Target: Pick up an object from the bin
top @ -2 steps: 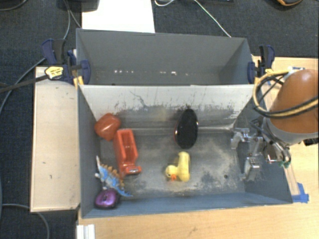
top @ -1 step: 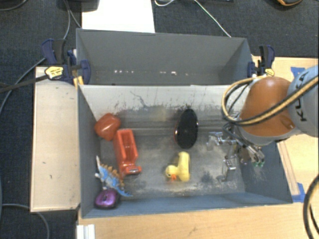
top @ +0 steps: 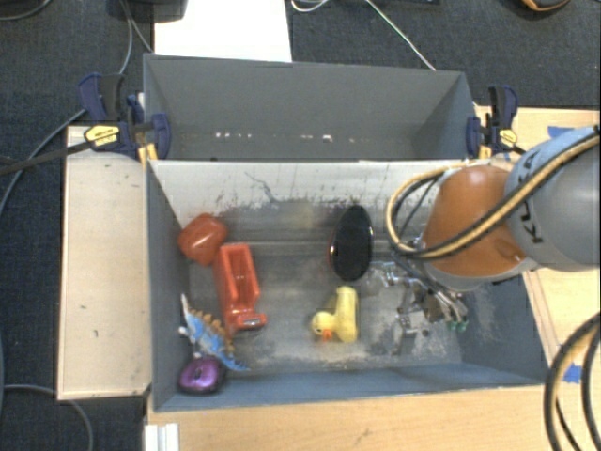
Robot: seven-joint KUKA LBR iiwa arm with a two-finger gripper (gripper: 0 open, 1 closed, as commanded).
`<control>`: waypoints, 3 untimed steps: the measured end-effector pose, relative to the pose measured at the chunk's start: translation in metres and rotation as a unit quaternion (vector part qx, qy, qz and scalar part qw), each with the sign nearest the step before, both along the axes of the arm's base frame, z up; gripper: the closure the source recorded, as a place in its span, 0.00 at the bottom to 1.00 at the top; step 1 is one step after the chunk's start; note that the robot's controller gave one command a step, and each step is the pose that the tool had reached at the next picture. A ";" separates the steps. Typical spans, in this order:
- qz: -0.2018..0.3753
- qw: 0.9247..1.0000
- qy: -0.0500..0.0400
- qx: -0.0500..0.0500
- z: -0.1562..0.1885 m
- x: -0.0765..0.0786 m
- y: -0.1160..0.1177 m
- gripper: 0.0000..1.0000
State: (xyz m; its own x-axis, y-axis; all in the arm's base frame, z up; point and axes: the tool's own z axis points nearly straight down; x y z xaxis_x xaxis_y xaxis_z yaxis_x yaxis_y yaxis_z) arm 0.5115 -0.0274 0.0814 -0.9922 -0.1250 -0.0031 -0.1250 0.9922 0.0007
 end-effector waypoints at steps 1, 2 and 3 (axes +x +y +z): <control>0.072 0.997 0.006 0.001 -0.012 0.035 0.031 0.00; 0.069 0.998 0.004 0.001 -0.006 0.050 0.085 0.00; 0.200 0.980 0.005 0.002 -0.011 0.023 0.066 1.00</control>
Offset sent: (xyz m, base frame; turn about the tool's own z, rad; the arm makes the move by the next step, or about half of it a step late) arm 0.0522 0.0820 -0.0051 -0.1332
